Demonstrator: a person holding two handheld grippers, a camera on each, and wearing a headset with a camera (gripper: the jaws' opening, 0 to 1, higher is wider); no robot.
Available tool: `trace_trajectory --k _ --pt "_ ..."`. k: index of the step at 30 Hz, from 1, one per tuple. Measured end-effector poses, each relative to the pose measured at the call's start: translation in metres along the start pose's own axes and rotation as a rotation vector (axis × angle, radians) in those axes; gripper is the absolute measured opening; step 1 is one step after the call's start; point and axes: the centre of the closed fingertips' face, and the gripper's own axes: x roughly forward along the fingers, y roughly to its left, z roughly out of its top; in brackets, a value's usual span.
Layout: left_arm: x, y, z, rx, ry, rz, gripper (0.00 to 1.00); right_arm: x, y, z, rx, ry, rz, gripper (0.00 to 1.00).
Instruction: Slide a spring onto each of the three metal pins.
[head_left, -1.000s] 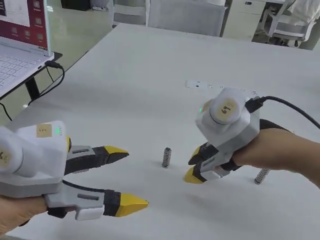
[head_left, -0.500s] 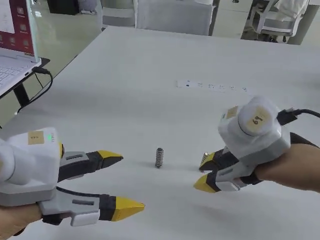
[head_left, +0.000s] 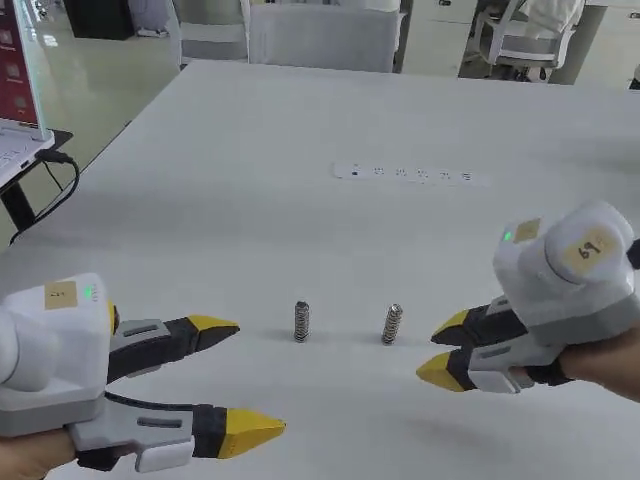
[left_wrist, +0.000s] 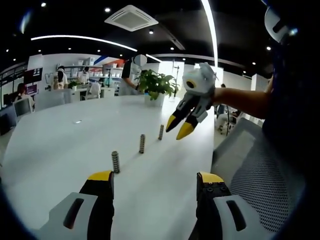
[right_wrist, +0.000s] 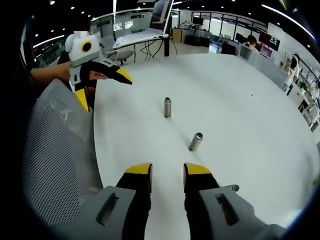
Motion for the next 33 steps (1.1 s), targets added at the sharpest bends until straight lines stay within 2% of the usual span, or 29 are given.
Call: trace_trajectory --k 15,21,25,33 --pt "0.01 -0.002 0.004 0.007 0.017 -0.027 0.63 -0.041 -0.023 -0.035 0.15 -0.071 -0.113 0.24" --pt "0.012 -0.004 0.004 0.005 0.02 -0.032 0.63 -0.052 -0.03 -0.047 0.195 -0.098 -0.143 0.26" --pt "0.012 -0.004 0.003 0.001 0.022 -0.03 0.63 -0.057 -0.03 -0.053 0.21 -0.122 -0.148 0.31" --pt "0.011 -0.003 0.0 -0.012 0.022 -0.026 0.64 -0.061 -0.023 -0.061 0.184 -0.168 -0.147 0.43"
